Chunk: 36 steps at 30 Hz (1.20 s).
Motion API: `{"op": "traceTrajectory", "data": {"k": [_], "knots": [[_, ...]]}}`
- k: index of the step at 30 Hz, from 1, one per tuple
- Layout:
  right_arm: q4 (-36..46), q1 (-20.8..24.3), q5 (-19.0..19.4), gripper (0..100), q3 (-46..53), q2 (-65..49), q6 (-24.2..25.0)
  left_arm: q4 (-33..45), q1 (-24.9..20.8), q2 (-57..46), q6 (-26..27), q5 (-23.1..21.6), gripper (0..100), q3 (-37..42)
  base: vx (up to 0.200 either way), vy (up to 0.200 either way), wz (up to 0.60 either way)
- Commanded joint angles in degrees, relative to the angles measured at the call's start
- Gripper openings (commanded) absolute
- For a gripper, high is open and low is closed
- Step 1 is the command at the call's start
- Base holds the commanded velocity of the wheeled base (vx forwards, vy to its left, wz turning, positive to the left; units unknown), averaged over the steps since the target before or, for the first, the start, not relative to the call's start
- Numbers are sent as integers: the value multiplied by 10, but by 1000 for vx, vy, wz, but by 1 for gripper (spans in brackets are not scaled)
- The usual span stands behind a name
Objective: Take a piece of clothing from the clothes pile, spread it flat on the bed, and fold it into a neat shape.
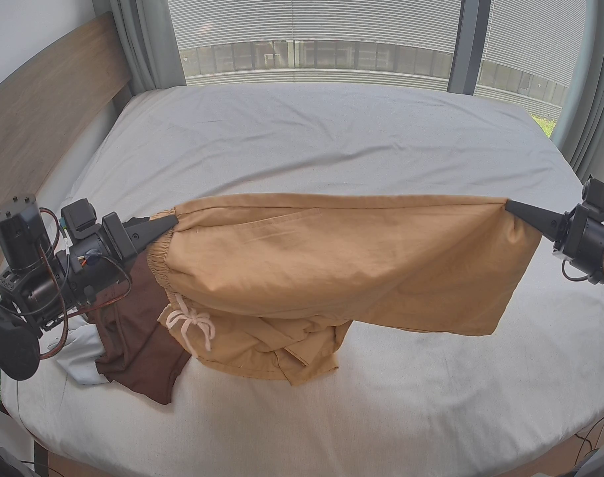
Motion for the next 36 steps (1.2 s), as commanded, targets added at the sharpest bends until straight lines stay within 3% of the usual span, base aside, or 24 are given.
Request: {"op": "traceTrajectory", "data": {"k": [1, 12, 17, 25, 36], "knots": [[1, 1, -1, 0, -2, -18, -6, -11, 1, 26, 0, 4, 0, 3, 0, 0, 0], [-7, 1, 2, 0, 3, 47, -10, -27, 5, -8, -4, 6, 0, 6, 0, 0, 0], [-49, -1, 2, 0, -1, 105, -17, -28, 2, 4, -3, 26, 0, -13, 0, 0, 0], [-131, -2, 0, 0, -35, 199, 1, -45, 1, 98, -3, 35, 0, -76, 0, 0, 0], [-129, -5, -1, 0, -136, 290, 18, -53, 9, 193, -6, 53, 0, -171, 0, 0, 0]]}}
